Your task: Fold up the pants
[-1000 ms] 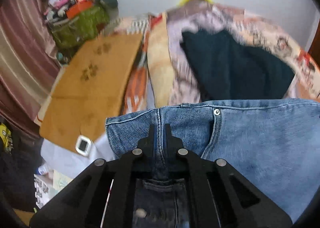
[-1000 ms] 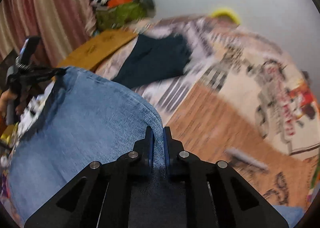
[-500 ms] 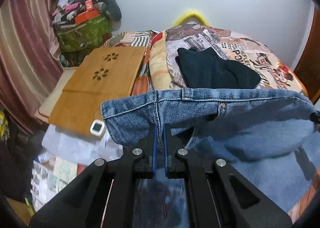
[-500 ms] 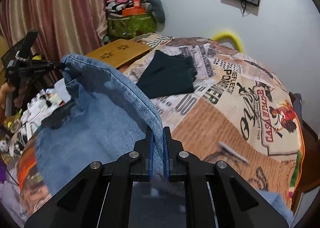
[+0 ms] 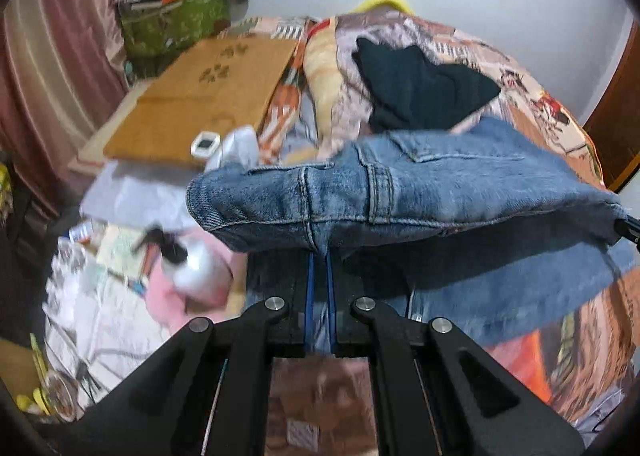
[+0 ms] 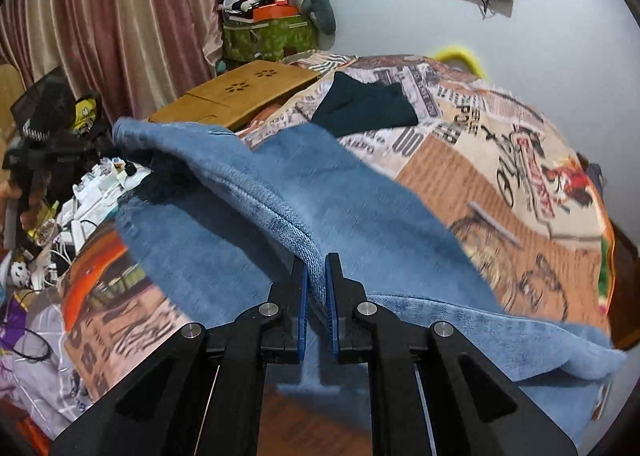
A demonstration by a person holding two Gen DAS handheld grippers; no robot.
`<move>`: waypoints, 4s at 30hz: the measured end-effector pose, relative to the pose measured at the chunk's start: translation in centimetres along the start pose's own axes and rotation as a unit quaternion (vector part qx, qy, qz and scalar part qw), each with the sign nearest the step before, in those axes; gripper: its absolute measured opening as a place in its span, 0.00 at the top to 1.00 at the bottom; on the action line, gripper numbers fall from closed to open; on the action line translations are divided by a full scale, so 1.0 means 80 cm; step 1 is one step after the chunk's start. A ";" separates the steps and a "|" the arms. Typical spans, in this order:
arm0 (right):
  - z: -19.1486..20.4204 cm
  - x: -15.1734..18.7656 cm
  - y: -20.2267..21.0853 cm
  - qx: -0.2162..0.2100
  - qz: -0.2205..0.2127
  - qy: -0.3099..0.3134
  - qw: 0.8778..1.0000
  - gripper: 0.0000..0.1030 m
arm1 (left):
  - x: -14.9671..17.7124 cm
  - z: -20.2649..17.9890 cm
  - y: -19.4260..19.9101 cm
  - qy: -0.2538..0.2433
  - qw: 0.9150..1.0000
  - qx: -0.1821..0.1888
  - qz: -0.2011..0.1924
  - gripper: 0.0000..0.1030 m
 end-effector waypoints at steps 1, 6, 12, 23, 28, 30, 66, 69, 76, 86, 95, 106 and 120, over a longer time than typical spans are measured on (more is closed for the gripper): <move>0.002 0.007 0.000 -0.001 -0.002 -0.004 1.000 0.93 | 0.008 -0.001 -0.003 0.000 1.000 0.000 0.005 0.95; 0.008 0.028 -0.003 -0.012 0.002 -0.034 0.999 0.92 | 0.049 -0.003 -0.018 0.000 0.999 -0.004 0.034 0.95; 0.003 0.039 0.025 -0.011 -0.011 -0.066 0.998 0.90 | 0.062 0.012 0.000 0.015 0.999 -0.007 0.035 0.95; -0.119 0.087 0.147 0.107 -0.078 -0.208 0.969 0.52 | -0.008 -0.020 0.051 -0.002 1.000 -0.010 -0.029 0.60; -0.207 0.127 0.196 0.183 -0.082 -0.292 0.935 0.41 | -0.041 -0.069 0.050 -0.022 0.999 -0.005 -0.046 0.37; -0.244 0.148 0.207 0.199 -0.081 -0.329 0.920 0.41 | -0.052 -0.091 0.043 -0.031 0.999 0.001 -0.045 0.33; -0.371 0.206 0.253 0.211 -0.083 -0.393 0.891 0.96 | -0.023 -0.258 0.002 -0.127 0.991 0.039 0.022 0.17; -0.373 0.237 0.232 0.230 -0.035 -0.413 0.880 0.90 | -0.021 -0.253 0.002 -0.115 0.992 0.051 0.028 0.17; -0.356 0.223 0.249 0.286 -0.001 -0.390 0.875 0.71 | -0.013 -0.229 0.011 -0.099 0.994 0.051 0.017 0.15; -0.251 0.057 0.220 0.206 -0.082 -0.239 0.946 0.56 | -0.052 -0.111 0.039 -0.022 0.999 -0.013 -0.047 0.15; -0.145 -0.060 0.089 0.071 -0.070 -0.136 0.986 0.55 | -0.087 0.028 -0.006 0.066 0.996 -0.051 -0.024 0.14; -0.062 -0.139 -0.100 -0.044 0.022 -0.063 0.997 0.55 | -0.064 0.081 -0.153 0.099 0.991 -0.022 0.089 0.22; -0.039 -0.151 -0.207 -0.067 0.101 -0.039 0.992 0.91 | -0.053 0.051 -0.152 0.062 0.995 0.013 0.074 0.98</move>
Point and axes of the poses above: each gripper's, at about its wrist camera, not at the fingertips, and y roughly against the way its jaws point, z to its left, x to its underside, the point moved 2 cm from there along -y, roughly the way its jaws point, and after that the axes turned 7 degrees about -x, right-handed, at the moved point
